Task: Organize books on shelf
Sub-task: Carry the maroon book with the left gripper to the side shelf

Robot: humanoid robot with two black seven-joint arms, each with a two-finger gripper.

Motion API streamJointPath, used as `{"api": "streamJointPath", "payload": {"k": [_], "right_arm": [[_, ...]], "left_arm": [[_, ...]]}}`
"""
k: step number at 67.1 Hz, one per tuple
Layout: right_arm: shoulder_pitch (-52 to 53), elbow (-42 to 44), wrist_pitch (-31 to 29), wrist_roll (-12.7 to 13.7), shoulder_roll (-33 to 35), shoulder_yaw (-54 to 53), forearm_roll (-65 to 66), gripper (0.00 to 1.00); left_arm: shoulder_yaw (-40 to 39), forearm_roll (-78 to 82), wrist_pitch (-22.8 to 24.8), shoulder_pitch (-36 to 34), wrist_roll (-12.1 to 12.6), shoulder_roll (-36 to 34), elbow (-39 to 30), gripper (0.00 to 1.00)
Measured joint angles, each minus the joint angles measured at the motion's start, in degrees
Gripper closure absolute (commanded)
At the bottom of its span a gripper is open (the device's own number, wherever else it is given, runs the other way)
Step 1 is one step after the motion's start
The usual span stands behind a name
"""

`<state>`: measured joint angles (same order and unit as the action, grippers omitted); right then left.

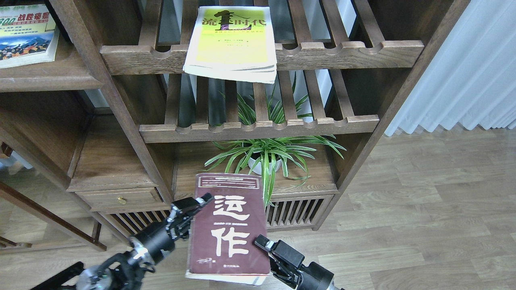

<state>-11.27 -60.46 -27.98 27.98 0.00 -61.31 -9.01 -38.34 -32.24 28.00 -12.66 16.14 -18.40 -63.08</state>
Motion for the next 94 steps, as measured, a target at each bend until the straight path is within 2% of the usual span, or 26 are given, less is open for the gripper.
{"api": "streamJointPath", "payload": {"k": [18, 21, 22, 34, 49, 72, 94], "right_arm": [[0.7, 0.9, 0.0, 0.0, 0.0, -1.3, 0.0, 0.00], [0.7, 0.9, 0.0, 0.0, 0.0, -1.7, 0.0, 0.00], [0.6, 0.9, 0.0, 0.0, 0.0, -1.9, 0.0, 0.00], [0.3, 0.9, 0.0, 0.0, 0.0, -2.1, 0.0, 0.00], [-0.1, 0.9, 0.0, 0.0, 0.0, -2.1, 0.1, 0.00], [1.6, 2.4, 0.0, 0.0, 0.0, -1.3, 0.4, 0.00], [4.3, 4.3, 0.0, 0.0, 0.0, -0.9, 0.5, 0.00]], "left_arm": [[0.0, 4.3, 0.0, 0.6, 0.6, -12.7, -1.3, 1.00], [0.0, 4.6, 0.0, 0.5, 1.0, -15.2, -1.4, 1.00], [0.0, 4.7, 0.0, 0.5, 1.7, -17.9, -1.6, 1.00], [-0.4, 4.8, 0.0, 0.1, 3.8, -25.8, -3.9, 1.00], [-1.9, 4.8, 0.0, -1.8, 4.0, -38.4, -8.0, 0.99], [-12.3, 4.6, 0.0, -1.9, 3.8, -54.2, -11.2, 0.99], [-22.1, 4.4, 0.0, -2.3, 3.8, -60.9, -11.1, 0.99]]}}
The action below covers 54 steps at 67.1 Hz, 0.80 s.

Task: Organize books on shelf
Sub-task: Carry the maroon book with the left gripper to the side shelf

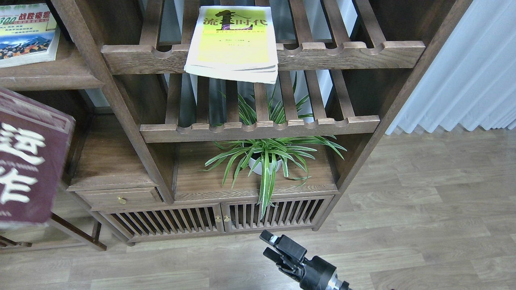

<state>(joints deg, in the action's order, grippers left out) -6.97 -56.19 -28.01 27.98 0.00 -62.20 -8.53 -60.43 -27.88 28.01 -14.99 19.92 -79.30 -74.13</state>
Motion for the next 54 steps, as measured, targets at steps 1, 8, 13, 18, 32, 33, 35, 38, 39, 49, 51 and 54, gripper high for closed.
{"api": "streamJointPath", "payload": {"k": [1, 8, 13, 18, 32, 33, 35, 38, 39, 49, 51, 54], "right_arm": [[0.0, 0.0, 0.0, 0.0, 0.0, 0.0, 0.0, 0.00], [0.3, 0.2, 0.0, 0.0, 0.0, 0.1, 0.3, 0.00], [0.5, 0.3, 0.0, 0.0, 0.0, 0.1, 0.4, 0.00], [0.6, 0.4, 0.0, 0.0, 0.0, 0.1, 0.4, 0.00], [0.6, 0.7, 0.0, 0.0, 0.0, 0.2, 0.5, 0.00], [0.6, 0.7, 0.0, 0.0, 0.0, 0.2, 0.5, 0.00], [0.6, 0.7, 0.0, 0.0, 0.0, 0.2, 0.5, 0.00], [0.6, 0.7, 0.0, 0.0, 0.0, 0.2, 0.5, 0.00], [0.6, 0.7, 0.0, 0.0, 0.0, 0.1, 0.5, 0.00], [0.6, 0.7, 0.0, 0.0, 0.0, 0.1, 0.5, 0.00], [0.6, 0.7, 0.0, 0.0, 0.0, 0.0, 0.5, 0.00], [0.6, 0.7, 0.0, 0.0, 0.0, 0.0, 0.6, 0.00]], "left_arm": [[-0.4, 0.0, 0.0, -0.1, 0.0, -0.2, 0.0, 0.99], [-2.8, 0.0, 0.0, -2.4, 0.0, -1.4, 0.5, 1.00], [-3.1, 0.0, 0.0, -5.7, 0.2, -2.1, 1.1, 1.00], [-2.3, 0.2, 0.0, -9.6, 0.3, -2.6, 2.0, 1.00], [5.4, 0.4, 0.0, -24.2, 2.9, -2.1, 6.0, 1.00], [6.1, 0.4, 0.0, -25.0, 3.0, -2.0, 6.2, 1.00], [7.8, 0.4, 0.0, -27.3, 3.3, -1.8, 6.7, 1.00], [10.0, 0.4, 0.0, -30.1, 3.5, -1.5, 7.4, 1.00], [10.7, 0.4, 0.0, -31.0, 3.6, -1.4, 7.7, 1.00], [15.1, 0.6, 0.0, -38.1, 4.0, 0.3, 11.6, 1.00], [15.6, 0.7, 0.0, -39.0, 4.3, 1.0, 12.6, 1.00], [16.1, 0.8, 0.0, -40.2, 4.9, 2.2, 14.1, 1.00]]}}
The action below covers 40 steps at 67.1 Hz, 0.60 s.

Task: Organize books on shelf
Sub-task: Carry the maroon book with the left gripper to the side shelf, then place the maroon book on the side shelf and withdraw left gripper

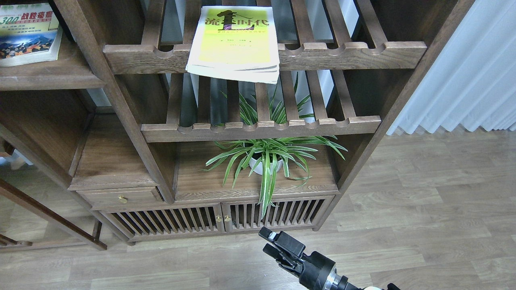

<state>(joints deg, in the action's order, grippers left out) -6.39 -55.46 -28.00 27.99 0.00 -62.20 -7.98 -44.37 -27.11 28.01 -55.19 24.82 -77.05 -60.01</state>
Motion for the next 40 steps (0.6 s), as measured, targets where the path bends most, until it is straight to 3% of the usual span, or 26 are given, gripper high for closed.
{"api": "streamJointPath", "payload": {"k": [13, 40], "right_arm": [[-0.3, 0.0, 0.0, 0.0, 0.0, 0.0, 0.0, 0.00], [-0.6, -0.1, 0.0, 0.0, 0.0, -0.1, 0.1, 0.00]], "left_arm": [[0.5, 0.2, 0.0, -3.2, 2.9, 6.8, 5.1, 1.00], [0.5, 2.1, 0.0, -10.1, 3.2, 17.5, 14.3, 0.99]]}}
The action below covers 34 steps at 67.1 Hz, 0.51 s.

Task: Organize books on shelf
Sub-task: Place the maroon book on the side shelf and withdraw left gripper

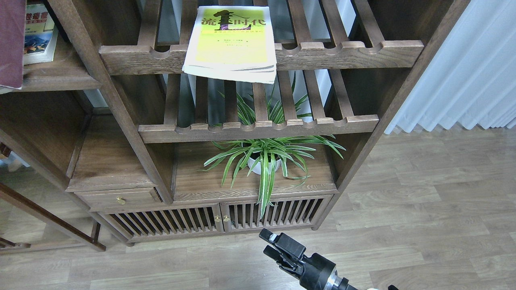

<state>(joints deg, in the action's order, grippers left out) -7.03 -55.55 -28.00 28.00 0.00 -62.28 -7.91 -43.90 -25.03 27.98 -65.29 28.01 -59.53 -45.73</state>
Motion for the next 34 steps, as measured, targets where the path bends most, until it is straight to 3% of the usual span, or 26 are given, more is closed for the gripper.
{"api": "streamJointPath", "payload": {"k": [34], "right_arm": [[-0.4, 0.1, 0.0, 0.0, 0.0, 0.0, 0.1, 0.00]], "left_arm": [[2.2, 0.3, 0.0, -8.7, 0.0, 11.2, 12.5, 0.99]]}}
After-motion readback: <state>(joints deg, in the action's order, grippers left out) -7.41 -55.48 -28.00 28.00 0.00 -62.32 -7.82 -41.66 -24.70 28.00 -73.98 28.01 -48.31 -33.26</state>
